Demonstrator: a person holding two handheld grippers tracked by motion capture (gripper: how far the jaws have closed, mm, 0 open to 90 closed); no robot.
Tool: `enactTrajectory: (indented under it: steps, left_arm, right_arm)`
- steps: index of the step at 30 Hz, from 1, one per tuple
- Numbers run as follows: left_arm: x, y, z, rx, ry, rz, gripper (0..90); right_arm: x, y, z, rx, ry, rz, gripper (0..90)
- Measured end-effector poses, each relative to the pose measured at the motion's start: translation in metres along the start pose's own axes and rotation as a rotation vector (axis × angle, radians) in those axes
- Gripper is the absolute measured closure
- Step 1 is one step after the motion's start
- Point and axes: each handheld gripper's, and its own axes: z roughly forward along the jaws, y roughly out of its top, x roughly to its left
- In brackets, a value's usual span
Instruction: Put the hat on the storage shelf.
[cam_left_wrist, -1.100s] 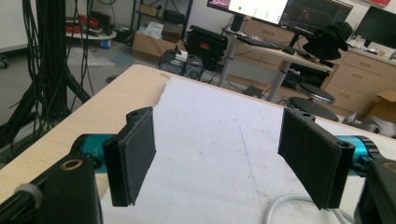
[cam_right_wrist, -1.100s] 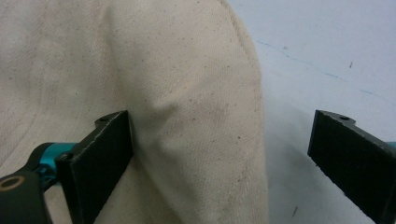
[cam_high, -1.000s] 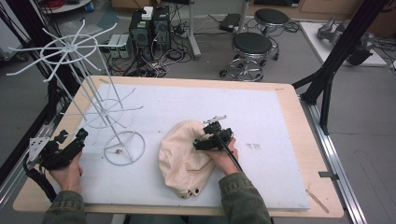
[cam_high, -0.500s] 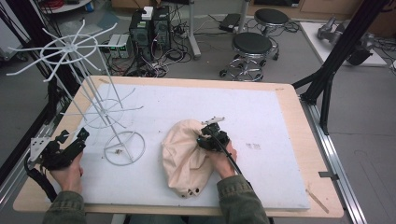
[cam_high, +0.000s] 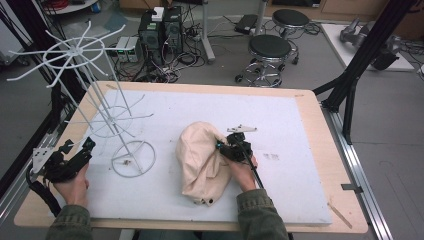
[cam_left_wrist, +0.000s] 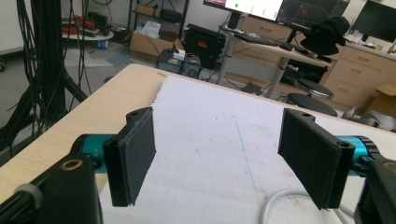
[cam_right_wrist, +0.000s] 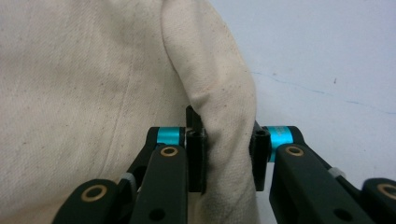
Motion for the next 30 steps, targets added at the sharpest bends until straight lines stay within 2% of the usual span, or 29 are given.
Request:
enactTrajectory:
  steps: [2,4,8,12,15,16,17,18,19,22,24,27,30]
  left_arm:
    - [0.0,0.0,0.0,0.0,0.0,0.0,27.4]
    - [0.0,0.0,0.0,0.0,0.001,0.001,27.4]
    - [0.0,0.0,0.0,0.002,0.002,0.0,27.4]
    - [0.0,0.0,0.0,-0.001,0.003,0.0,27.4]
    - [0.0,0.0,0.0,-0.001,0.002,-0.001,27.4]
    - [0.0,0.0,0.0,-0.001,0.002,0.0,27.4]
    - [0.0,0.0,0.0,0.002,0.001,0.0,27.4]
    - [0.0,0.0,0.0,0.002,0.0,0.002,27.4]
    - [0.0,0.0,0.0,0.003,0.0,0.002,27.4]
    - [0.001,0.0,0.0,0.005,0.0,0.002,27.4]
    - [0.001,0.0,0.0,0.002,-0.001,0.001,27.4]
    - [0.0,0.0,0.0,0.002,-0.001,0.001,27.4]
    - [0.0,0.0,0.001,0.001,-0.002,0.0,27.4]
  right_arm:
    - [0.0,0.0,0.0,-0.002,0.001,-0.004,78.8]
    - [-0.001,-0.001,-0.001,-0.022,0.03,-0.011,80.2]
    - [-0.001,0.0,-0.002,-0.046,0.056,-0.014,80.1]
    - [-0.002,0.003,-0.008,-0.109,0.106,-0.012,80.2]
    - [-0.003,0.006,-0.014,-0.152,0.159,0.0,80.1]
    - [-0.006,0.008,-0.017,-0.186,0.2,-0.001,80.0]
    - [-0.006,0.008,-0.017,-0.186,0.2,-0.001,80.0]
    - [-0.007,0.011,-0.022,-0.225,0.244,0.005,80.0]
    - [-0.007,0.011,-0.022,-0.225,0.244,0.005,80.0]
    - [-0.007,0.016,-0.031,-0.287,0.307,-0.008,80.0]
    - [-0.008,0.017,-0.033,-0.303,0.326,-0.007,79.9]
    - [-0.011,0.018,-0.037,-0.33,0.387,0.017,79.9]
    - [-0.013,0.02,-0.041,-0.367,0.414,0.021,79.9]
